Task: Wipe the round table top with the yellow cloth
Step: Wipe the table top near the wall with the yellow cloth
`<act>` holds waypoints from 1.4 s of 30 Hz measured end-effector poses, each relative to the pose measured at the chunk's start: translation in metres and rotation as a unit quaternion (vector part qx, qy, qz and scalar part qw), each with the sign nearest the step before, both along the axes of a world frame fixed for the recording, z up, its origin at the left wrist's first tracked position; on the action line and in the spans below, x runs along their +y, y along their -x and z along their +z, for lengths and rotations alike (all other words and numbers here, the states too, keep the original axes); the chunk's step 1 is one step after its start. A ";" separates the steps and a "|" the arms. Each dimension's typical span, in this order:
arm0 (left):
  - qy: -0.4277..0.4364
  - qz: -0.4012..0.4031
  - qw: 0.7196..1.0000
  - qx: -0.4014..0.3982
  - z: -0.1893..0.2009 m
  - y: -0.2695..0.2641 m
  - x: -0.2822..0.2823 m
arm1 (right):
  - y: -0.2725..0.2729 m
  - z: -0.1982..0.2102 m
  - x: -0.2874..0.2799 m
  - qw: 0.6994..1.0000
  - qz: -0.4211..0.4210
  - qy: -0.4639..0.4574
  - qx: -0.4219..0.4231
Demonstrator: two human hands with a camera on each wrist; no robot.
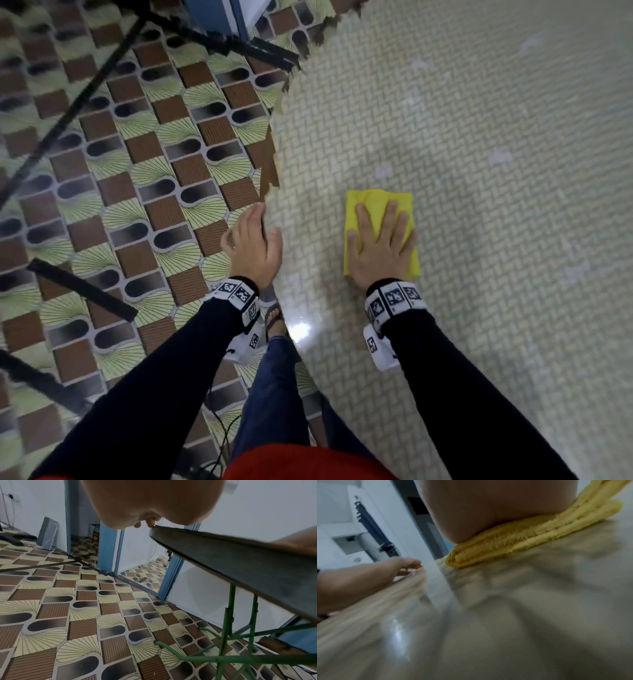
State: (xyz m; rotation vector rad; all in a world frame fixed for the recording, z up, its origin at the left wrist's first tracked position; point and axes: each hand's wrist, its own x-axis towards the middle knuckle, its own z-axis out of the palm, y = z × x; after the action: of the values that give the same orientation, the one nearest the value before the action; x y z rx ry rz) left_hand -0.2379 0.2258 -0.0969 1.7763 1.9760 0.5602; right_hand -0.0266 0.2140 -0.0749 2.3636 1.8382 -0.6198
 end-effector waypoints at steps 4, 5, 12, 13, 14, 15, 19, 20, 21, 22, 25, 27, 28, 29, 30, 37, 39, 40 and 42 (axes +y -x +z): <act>-0.008 -0.006 1.000 0.013 0.007 0.011 0.026 | 0.043 -0.006 -0.002 0.995 0.080 -0.061 0.023; -0.009 -0.014 1.000 0.020 0.008 0.013 0.033 | 0.050 -0.007 -0.009 0.992 0.100 -0.068 0.023; -0.042 -0.100 0.994 0.024 0.010 0.010 0.088 | 0.023 0.001 -0.055 0.998 -0.033 -0.058 0.007; -0.038 -0.117 0.992 0.025 0.010 0.008 0.096 | 0.019 0.000 -0.048 0.995 -0.083 -0.052 0.002; -0.030 -0.129 0.991 0.027 0.010 0.007 0.103 | 0.014 -0.001 -0.037 0.990 -0.130 -0.051 -0.003; -0.021 -0.136 0.990 0.030 0.009 0.005 0.109 | 0.010 -0.001 -0.022 0.984 -0.168 -0.055 -0.008; -0.017 -0.154 0.987 0.053 0.011 0.002 0.133 | 0.006 0.001 0.054 0.970 -0.241 0.020 0.011; -0.019 -0.163 0.984 0.063 0.011 0.001 0.139 | 0.011 0.002 0.068 0.971 -0.236 0.042 0.017; -0.018 -0.172 0.982 0.071 0.010 0.001 0.145 | 0.018 0.002 0.077 0.976 -0.213 0.048 0.015; -0.015 -0.176 0.981 0.075 0.009 0.000 0.149 | 0.026 0.002 0.080 0.983 -0.179 0.038 0.012; -0.004 -0.175 0.982 0.076 0.002 -0.002 0.155 | 0.048 0.000 0.053 0.994 -0.102 -0.012 0.037; -0.007 -0.172 0.982 0.084 -0.002 -0.003 0.155 | 0.055 -0.001 0.018 0.991 -0.120 -0.046 0.043; -0.007 -0.172 0.981 0.089 -0.003 -0.004 0.154 | 0.053 -0.001 0.003 0.988 -0.140 -0.057 0.035; -0.009 -0.171 0.981 0.093 -0.004 -0.004 0.154 | 0.048 0.000 -0.008 0.985 -0.162 -0.063 0.024; -0.012 -0.169 0.981 0.095 -0.005 -0.003 0.154 | 0.039 -0.001 -0.012 0.980 -0.187 -0.065 0.016; -0.016 -0.176 0.983 0.049 -0.007 0.000 0.156 | 0.000 -0.007 0.084 0.964 -0.263 -0.032 -0.030; -0.028 -0.170 0.985 0.020 -0.007 0.000 0.156 | 0.017 -0.007 0.114 0.982 -0.190 0.000 0.002; -0.037 -0.163 0.986 0.007 -0.008 0.000 0.155 | 0.030 -0.006 0.122 0.990 -0.140 0.001 0.016; -0.049 -0.148 0.988 -0.015 -0.008 -0.001 0.154 | 0.061 -0.006 0.114 0.998 -0.062 -0.016 0.027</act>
State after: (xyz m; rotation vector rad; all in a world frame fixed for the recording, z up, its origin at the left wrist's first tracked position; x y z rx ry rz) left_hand -0.2371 0.3794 -0.1048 2.0595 1.6457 0.5882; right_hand -0.0875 0.3281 -0.0805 2.5211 1.7459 -0.6782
